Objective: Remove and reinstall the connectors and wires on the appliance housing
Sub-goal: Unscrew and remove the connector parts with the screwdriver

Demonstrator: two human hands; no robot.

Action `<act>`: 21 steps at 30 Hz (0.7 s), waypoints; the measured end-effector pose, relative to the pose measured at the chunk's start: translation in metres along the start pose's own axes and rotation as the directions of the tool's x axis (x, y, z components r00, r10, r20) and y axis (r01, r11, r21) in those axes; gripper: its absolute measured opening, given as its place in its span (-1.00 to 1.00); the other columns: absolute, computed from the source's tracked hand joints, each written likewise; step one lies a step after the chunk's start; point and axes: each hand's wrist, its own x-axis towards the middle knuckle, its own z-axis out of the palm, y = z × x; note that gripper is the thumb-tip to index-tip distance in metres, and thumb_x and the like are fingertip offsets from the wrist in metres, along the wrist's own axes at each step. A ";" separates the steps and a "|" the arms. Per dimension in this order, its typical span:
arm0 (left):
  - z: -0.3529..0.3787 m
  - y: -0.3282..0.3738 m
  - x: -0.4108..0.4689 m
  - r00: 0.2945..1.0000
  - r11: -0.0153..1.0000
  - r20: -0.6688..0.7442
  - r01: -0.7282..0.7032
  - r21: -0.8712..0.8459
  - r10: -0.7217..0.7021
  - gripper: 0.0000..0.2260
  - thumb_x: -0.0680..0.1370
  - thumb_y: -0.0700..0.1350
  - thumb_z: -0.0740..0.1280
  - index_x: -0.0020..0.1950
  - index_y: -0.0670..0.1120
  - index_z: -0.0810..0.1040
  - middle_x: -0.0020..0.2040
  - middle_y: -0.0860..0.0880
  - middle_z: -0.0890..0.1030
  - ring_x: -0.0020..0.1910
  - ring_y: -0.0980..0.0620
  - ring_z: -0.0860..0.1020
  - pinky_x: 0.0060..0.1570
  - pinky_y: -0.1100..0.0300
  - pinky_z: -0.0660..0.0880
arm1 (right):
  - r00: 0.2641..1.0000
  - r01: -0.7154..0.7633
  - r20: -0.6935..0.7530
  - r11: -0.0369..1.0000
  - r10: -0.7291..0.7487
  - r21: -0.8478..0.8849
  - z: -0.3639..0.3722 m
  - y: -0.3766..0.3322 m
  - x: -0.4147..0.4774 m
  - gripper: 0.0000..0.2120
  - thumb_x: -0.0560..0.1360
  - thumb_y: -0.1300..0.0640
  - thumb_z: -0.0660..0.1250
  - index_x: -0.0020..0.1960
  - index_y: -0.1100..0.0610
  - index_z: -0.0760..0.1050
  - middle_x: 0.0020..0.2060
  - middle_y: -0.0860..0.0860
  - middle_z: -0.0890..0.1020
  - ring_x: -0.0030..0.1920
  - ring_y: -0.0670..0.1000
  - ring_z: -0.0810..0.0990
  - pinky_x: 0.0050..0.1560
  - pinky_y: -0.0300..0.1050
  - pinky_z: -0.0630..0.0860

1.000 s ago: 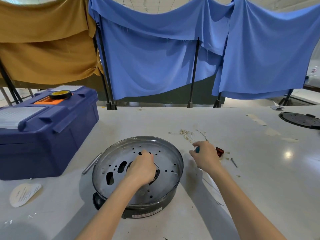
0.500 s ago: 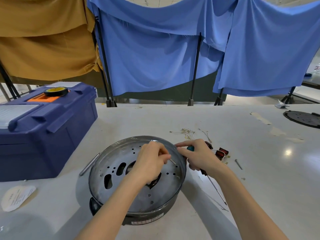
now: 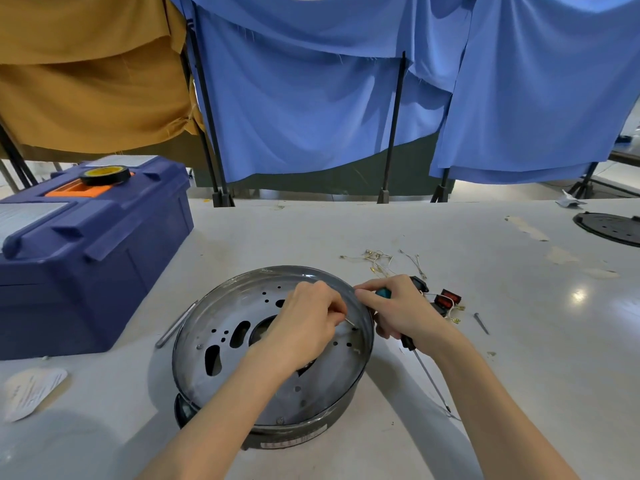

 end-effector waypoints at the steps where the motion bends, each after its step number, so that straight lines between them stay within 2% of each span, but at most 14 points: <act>1: -0.001 0.000 0.000 1.000 1.000 -0.004 -0.014 0.013 0.014 -0.86 0.55 -0.20 0.33 -0.05 -0.06 0.69 -0.13 0.02 0.67 -0.15 0.09 0.57 -0.11 0.23 0.48 | 1.000 0.003 0.002 1.000 -0.003 -0.002 0.000 -0.001 -0.001 -0.80 0.56 0.19 0.27 -0.12 0.09 0.66 -0.65 -0.01 0.46 -0.66 0.00 0.27 -0.55 -0.22 0.30; 6: -0.003 0.000 -0.001 0.999 0.993 0.002 -0.054 0.110 0.054 -0.85 0.57 -0.17 0.30 -0.02 -0.04 0.68 -0.12 0.02 0.65 -0.15 0.06 0.53 -0.15 0.28 0.39 | 1.000 -0.010 0.002 1.000 0.010 0.015 0.000 -0.002 -0.001 -0.79 0.55 0.20 0.27 -0.15 0.06 0.66 -0.65 -0.01 0.46 -0.65 0.00 0.26 -0.55 -0.22 0.30; 9: -0.005 0.004 0.000 0.995 0.972 0.030 -0.097 0.213 0.092 -0.82 0.57 -0.19 0.26 -0.13 -0.07 0.64 -0.17 -0.05 0.63 -0.21 0.04 0.46 -0.19 0.21 0.38 | 1.000 -0.015 0.008 0.999 0.015 0.029 0.001 -0.002 -0.001 -0.80 0.55 0.19 0.27 -0.13 0.11 0.67 -0.60 0.02 0.49 -0.64 0.02 0.26 -0.55 -0.23 0.29; 11: -0.005 0.008 0.002 0.990 0.934 0.064 -0.141 0.328 0.127 -0.81 0.57 -0.21 0.22 -0.14 -0.11 0.60 -0.16 -0.10 0.60 -0.15 -0.05 0.48 -0.15 0.11 0.39 | 1.000 -0.010 0.009 0.999 0.009 0.037 0.001 -0.001 -0.001 -0.79 0.55 0.20 0.27 -0.14 0.12 0.68 -0.58 0.04 0.50 -0.63 0.03 0.27 -0.56 -0.24 0.28; 14: -0.003 0.014 0.003 0.973 0.862 0.114 -0.229 0.453 0.198 -0.83 0.59 -0.23 0.20 -0.03 -0.08 0.58 -0.13 -0.03 0.49 -0.03 -0.07 0.45 -0.13 0.18 0.23 | 1.000 -0.006 0.008 0.999 0.005 0.047 0.001 -0.001 -0.001 -0.79 0.56 0.20 0.28 -0.14 0.14 0.68 -0.57 0.05 0.50 -0.63 0.03 0.29 -0.57 -0.24 0.28; 17: -0.001 0.018 0.005 0.961 0.803 0.156 -0.275 0.529 0.226 -0.84 0.59 -0.23 0.22 0.07 -0.08 0.57 0.00 -0.05 0.55 0.03 -0.07 0.45 0.00 0.14 0.29 | 1.000 0.003 0.008 0.999 -0.003 0.045 0.001 -0.001 -0.001 -0.80 0.56 0.22 0.27 -0.11 0.19 0.67 -0.59 0.04 0.48 -0.64 0.02 0.28 -0.57 -0.23 0.28; 21: 0.000 0.023 0.007 0.949 0.755 0.185 -0.314 0.575 0.254 -0.90 0.58 -0.23 0.25 -0.01 -0.08 0.54 -0.03 -0.06 0.55 0.01 -0.07 0.47 -0.08 0.16 0.24 | 1.000 0.018 0.003 1.000 -0.018 0.024 0.001 -0.001 -0.002 -0.79 0.55 0.25 0.26 -0.12 0.25 0.66 -0.61 0.04 0.47 -0.65 0.01 0.29 -0.58 -0.23 0.27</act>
